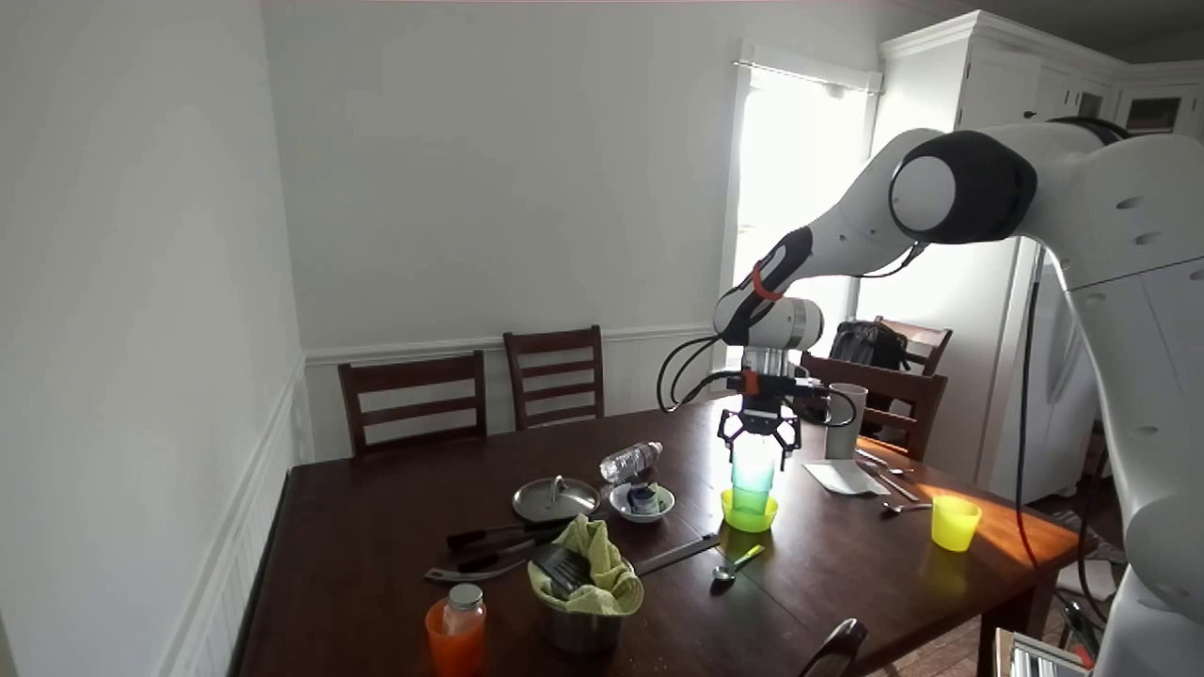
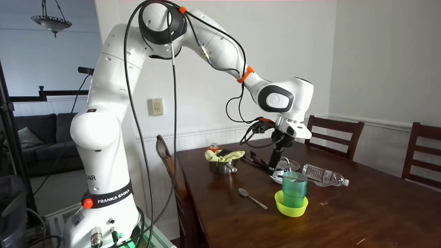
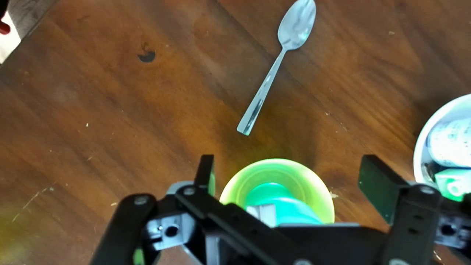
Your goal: Pick up a fork and a spoon and place them on top of the green cup starting with the fork and then the spoon last
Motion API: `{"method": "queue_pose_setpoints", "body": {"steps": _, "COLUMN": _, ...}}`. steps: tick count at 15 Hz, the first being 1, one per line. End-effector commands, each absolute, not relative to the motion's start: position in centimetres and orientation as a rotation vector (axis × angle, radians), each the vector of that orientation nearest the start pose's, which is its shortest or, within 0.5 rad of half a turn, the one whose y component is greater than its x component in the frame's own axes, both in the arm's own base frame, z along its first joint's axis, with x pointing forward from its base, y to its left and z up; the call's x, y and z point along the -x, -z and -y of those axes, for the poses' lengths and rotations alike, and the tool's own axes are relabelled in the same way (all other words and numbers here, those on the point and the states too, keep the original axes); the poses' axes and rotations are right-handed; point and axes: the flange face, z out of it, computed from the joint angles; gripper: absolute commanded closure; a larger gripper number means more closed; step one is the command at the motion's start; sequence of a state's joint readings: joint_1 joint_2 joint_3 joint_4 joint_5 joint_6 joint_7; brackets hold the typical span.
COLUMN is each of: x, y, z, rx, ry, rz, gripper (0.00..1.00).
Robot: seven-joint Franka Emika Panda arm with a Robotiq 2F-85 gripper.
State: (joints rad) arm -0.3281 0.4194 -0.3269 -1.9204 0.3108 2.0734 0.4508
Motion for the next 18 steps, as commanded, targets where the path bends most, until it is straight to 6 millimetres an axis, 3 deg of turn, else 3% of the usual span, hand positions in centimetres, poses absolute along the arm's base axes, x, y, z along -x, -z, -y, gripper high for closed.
{"method": "queue_pose_setpoints", "body": {"steps": 1, "x": -46.6, "y": -26.2, "z": 31.7, "rx": 2.293, "ry": -0.312, "rz": -1.807, "gripper": 0.00}}
{"method": "queue_pose_setpoints", "body": {"steps": 11, "x": -46.0, "y": -17.8, "z": 27.1, "rx": 2.151, "ry": -0.069, "rz": -2.018, "gripper": 0.00}}
{"method": "queue_pose_setpoints", "body": {"steps": 18, "x": -45.8, "y": -13.2, "z": 25.4, "rx": 2.091, "ry": -0.100, "rz": -2.089, "gripper": 0.02}}
